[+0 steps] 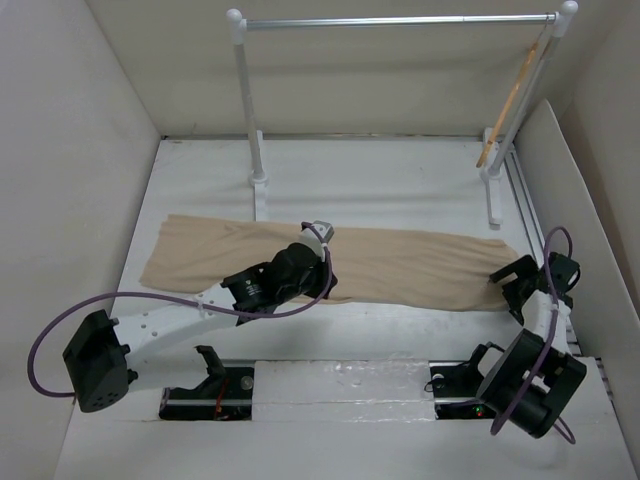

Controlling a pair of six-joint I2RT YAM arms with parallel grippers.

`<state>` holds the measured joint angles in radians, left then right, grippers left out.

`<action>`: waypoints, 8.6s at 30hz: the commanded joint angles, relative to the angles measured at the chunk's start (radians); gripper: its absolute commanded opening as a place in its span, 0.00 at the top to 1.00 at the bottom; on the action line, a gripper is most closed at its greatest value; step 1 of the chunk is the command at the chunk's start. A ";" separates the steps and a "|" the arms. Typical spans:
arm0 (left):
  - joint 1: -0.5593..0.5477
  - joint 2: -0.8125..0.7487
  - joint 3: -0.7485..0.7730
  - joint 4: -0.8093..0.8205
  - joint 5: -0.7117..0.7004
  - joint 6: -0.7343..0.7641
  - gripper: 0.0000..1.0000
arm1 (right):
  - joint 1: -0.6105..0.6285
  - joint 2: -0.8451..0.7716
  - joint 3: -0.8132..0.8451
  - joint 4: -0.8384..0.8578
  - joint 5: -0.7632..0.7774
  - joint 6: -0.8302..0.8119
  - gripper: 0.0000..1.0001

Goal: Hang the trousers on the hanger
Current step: Fold the trousers at the center of the board.

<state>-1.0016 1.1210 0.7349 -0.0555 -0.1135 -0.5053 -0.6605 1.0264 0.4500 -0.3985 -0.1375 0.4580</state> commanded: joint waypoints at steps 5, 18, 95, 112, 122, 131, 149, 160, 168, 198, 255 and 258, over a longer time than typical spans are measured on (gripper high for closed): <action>0.001 0.013 0.026 0.002 -0.006 0.016 1.00 | -0.005 0.152 -0.027 0.133 0.044 0.039 0.04; 0.040 0.152 0.096 -0.052 -0.051 -0.032 1.00 | 0.006 0.253 0.016 0.227 -0.037 -0.033 0.97; 0.802 0.052 -0.034 -0.219 -0.012 -0.183 0.52 | 1.546 0.235 0.500 -0.086 0.147 -0.206 0.66; 0.890 0.229 -0.023 -0.165 -0.113 -0.300 0.56 | 1.305 0.064 0.286 -0.060 -0.050 -0.306 0.32; 0.890 0.160 -0.049 -0.199 -0.206 -0.331 0.51 | 1.250 0.063 0.283 -0.077 -0.077 -0.358 0.30; 0.890 0.286 -0.002 -0.164 -0.204 -0.297 0.64 | 1.204 0.028 0.271 -0.117 -0.071 -0.384 0.29; 0.890 -0.133 0.044 -0.510 -0.167 -0.295 1.00 | 1.167 0.044 0.171 -0.089 -0.128 -0.404 0.64; 0.882 -0.275 -0.041 -0.737 0.004 -0.461 1.00 | 1.148 0.187 0.207 -0.002 -0.125 -0.433 0.63; 0.882 -0.276 0.058 -0.765 -0.101 -0.438 0.20 | 1.139 0.179 0.196 -0.019 -0.126 -0.446 0.85; 0.706 0.408 0.377 -0.471 -0.161 -0.015 1.00 | 1.171 0.190 0.154 0.059 -0.142 -0.418 0.83; 0.482 0.234 0.040 -0.357 -0.026 -0.228 0.53 | 1.412 0.351 0.340 -0.027 0.187 -0.374 0.63; 0.482 0.234 0.029 -0.362 -0.048 -0.223 0.72 | 1.412 0.357 0.329 0.003 0.179 -0.369 0.86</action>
<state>-0.5217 1.3579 0.7784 -0.4202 -0.1329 -0.7277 0.7422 1.3842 0.7952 -0.4629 0.0093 0.0708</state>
